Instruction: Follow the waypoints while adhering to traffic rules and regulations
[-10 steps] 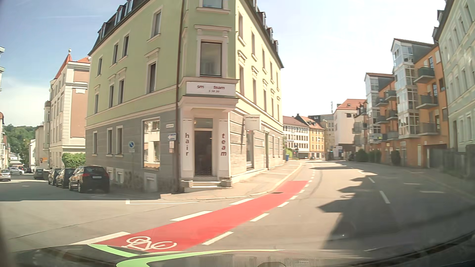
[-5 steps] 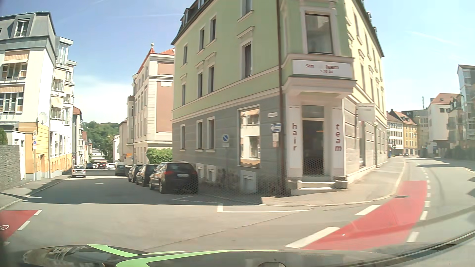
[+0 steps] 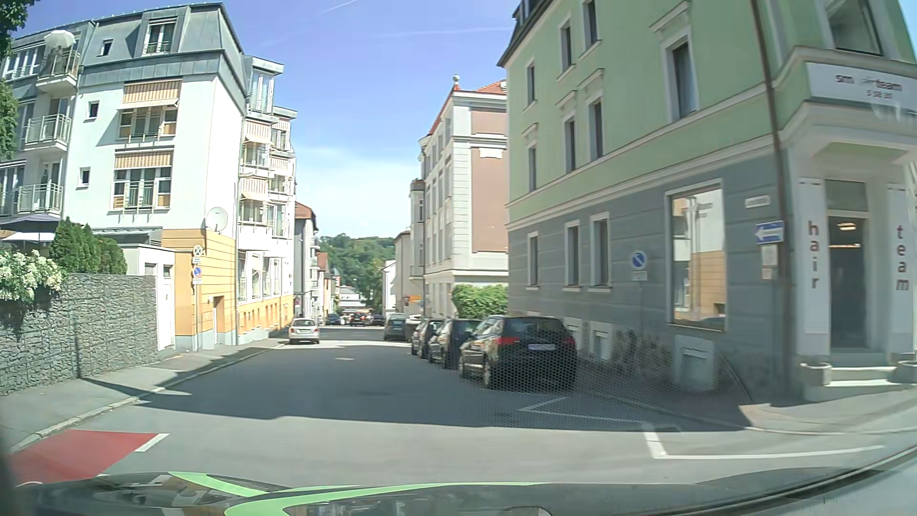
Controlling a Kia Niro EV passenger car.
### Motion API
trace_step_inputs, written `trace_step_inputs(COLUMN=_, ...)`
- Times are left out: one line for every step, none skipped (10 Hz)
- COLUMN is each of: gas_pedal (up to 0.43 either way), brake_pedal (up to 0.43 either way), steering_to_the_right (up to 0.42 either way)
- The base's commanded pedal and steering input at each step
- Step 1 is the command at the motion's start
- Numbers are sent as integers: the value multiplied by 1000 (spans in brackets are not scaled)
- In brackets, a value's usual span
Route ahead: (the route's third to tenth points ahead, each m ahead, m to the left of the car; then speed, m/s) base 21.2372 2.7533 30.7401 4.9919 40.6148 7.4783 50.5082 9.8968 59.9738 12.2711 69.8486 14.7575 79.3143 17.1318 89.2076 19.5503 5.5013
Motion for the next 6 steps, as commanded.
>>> trace_step_inputs(gas_pedal=118, brake_pedal=0, steering_to_the_right=-340)
trace_step_inputs(gas_pedal=118, brake_pedal=0, steering_to_the_right=-289)
trace_step_inputs(gas_pedal=118, brake_pedal=0, steering_to_the_right=-252)
trace_step_inputs(gas_pedal=110, brake_pedal=0, steering_to_the_right=-195)
trace_step_inputs(gas_pedal=110, brake_pedal=0, steering_to_the_right=-153)
trace_step_inputs(gas_pedal=110, brake_pedal=0, steering_to_the_right=-110)
